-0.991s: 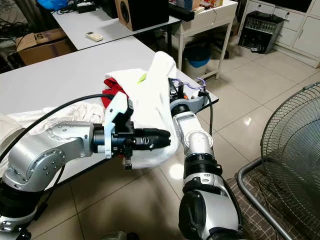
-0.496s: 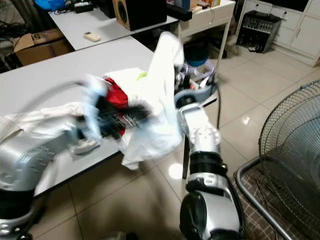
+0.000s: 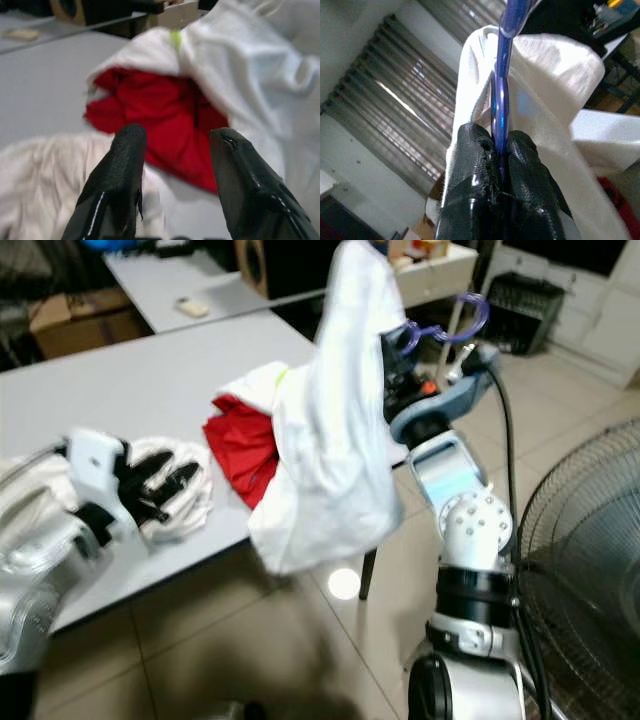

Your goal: Hang hanger

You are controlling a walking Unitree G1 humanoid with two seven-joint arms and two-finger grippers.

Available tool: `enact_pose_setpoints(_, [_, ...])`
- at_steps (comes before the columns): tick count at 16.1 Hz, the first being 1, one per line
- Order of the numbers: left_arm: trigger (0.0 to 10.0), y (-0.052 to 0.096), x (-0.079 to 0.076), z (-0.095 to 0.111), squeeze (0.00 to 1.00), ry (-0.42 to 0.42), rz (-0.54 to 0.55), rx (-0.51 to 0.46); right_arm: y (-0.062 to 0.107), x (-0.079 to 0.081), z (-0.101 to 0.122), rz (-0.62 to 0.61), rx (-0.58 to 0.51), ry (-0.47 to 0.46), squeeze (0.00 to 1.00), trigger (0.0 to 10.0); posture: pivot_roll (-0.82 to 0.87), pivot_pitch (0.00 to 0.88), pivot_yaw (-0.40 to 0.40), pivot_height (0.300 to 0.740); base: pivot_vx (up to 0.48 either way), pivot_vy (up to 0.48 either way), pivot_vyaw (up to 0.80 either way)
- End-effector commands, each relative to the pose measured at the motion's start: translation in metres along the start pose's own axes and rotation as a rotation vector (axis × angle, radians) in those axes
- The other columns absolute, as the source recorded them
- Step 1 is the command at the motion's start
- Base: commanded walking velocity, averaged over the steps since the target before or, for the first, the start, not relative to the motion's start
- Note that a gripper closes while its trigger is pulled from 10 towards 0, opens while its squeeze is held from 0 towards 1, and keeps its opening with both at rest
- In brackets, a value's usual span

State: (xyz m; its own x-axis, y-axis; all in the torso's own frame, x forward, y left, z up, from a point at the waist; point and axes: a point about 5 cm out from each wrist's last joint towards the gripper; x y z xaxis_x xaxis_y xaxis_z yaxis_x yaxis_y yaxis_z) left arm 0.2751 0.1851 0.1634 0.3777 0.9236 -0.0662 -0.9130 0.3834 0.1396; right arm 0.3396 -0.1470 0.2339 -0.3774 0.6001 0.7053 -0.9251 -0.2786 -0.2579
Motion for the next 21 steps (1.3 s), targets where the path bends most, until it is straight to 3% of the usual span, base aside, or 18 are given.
enact_pose_setpoints(1, [10.0, -0.005, -0.004, 0.005, 0.0, -0.015, 0.017, -0.034, -0.005, 0.008, 0.004, 0.04, 0.0, 0.028, 0.0, 10.0, -0.08, 0.0, 0.028, 0.74, 0.0, -0.48, 0.8])
enact_pose_setpoints(3, [10.0, -0.011, -0.009, 0.007, 0.0, -0.018, 0.038, -0.066, -0.012, 0.01, 0.015, 0.061, -0.03, 0.064, 0.0, 10.0, -0.09, 0.0, 0.024, 0.74, 0.0, -0.48, 0.8])
enact_pose_setpoints(6, [10.0, -0.018, -0.008, 0.006, 0.0, -0.001, 0.09, -0.075, -0.025, -0.001, 0.034, -0.005, -0.111, 0.113, 0.0, 10.0, -0.09, 0.0, 0.021, 0.74, 0.0, -0.125, 0.77])
enact_pose_setpoints(10, [10.0, -0.021, -0.012, 0.003, 0.0, -0.029, 0.12, -0.084, -0.026, -0.006, 0.03, -0.053, -0.097, 0.166, 0.0, 10.0, -0.09, 0.0, 0.01, 0.74, 0.0, 0.0, 0.0])
enact_pose_setpoints(13, [10.0, -0.022, -0.012, 0.0, 0.0, -0.033, 0.124, -0.08, -0.023, -0.021, 0.019, -0.122, -0.068, 0.18, 0.0, 10.0, -0.1, 0.0, 0.023, 0.74, 0.0, 0.0, 0.0])
enact_pose_setpoints(14, [10.0, -0.023, -0.011, 0.0, 0.0, -0.031, 0.127, -0.08, -0.027, -0.024, 0.02, -0.133, -0.073, 0.182, 0.0, 10.0, -0.11, 0.0, 0.031, 0.74, 0.0, 0.0, 0.0])
enact_pose_setpoints(15, [10.0, -0.026, -0.01, 0.0, 0.0, -0.026, 0.133, -0.079, -0.042, -0.019, 0.028, -0.102, -0.087, 0.184, 0.0, 10.0, -0.12, 0.0, 0.042, 0.74, 0.0, 0.0, 0.0])
enact_pose_setpoints(16, [10.0, -0.027, -0.01, 0.0, 0.0, -0.025, 0.136, -0.08, -0.05, -0.01, 0.034, -0.061, -0.095, 0.187, 0.0, 10.0, -0.12, 0.0, 0.047, 0.74, 0.0, 0.0, 0.0])
enact_pose_setpoints(17, [10.0, -0.029, -0.009, 0.002, 0.0, -0.026, 0.146, -0.095, -0.066, 0.031, 0.055, 0.126, -0.137, 0.21, 0.0, 10.0, -0.12, 0.0, 0.045, 0.74, 0.0, 0.0, 0.0])
enact_pose_setpoints(18, [10.0, -0.029, -0.005, 0.005, 0.0, -0.028, 0.175, -0.119, -0.071, 0.087, 0.094, 0.36, -0.263, 0.205, 0.0, 10.0, -0.12, 0.0, 0.042, 0.74, 0.0, 0.0, 0.0])
enact_pose_setpoints(20, [10.0, -0.027, 0.001, 0.008, 0.0, -0.025, 0.217, -0.148, -0.055, 0.142, 0.151, 0.551, -0.497, 0.19, 0.0, 10.0, -0.12, 0.0, 0.026, 0.74, 0.0, 0.0, 0.0])
enact_pose_setpoints(21, [10.0, -0.026, 0.002, 0.009, 0.0, -0.023, 0.228, -0.152, -0.049, 0.152, 0.164, 0.583, -0.551, 0.192, 0.0, 10.0, -0.12, 0.0, 0.026, 0.74, 0.0, 0.0, 0.0])
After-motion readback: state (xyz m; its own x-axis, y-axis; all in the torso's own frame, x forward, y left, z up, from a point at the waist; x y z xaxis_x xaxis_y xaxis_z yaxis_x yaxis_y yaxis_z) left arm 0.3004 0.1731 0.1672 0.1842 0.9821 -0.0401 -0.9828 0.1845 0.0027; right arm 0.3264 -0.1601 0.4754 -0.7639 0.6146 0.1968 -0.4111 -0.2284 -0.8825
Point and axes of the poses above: a point about 5 cm out from each wrist's last joint towards the gripper, its own y axis pointing back from the gripper into the wrist, its own z axis along the axis of the wrist's last joint, x = y × z, and after that the axes turned 4 degrees about y, right-handed
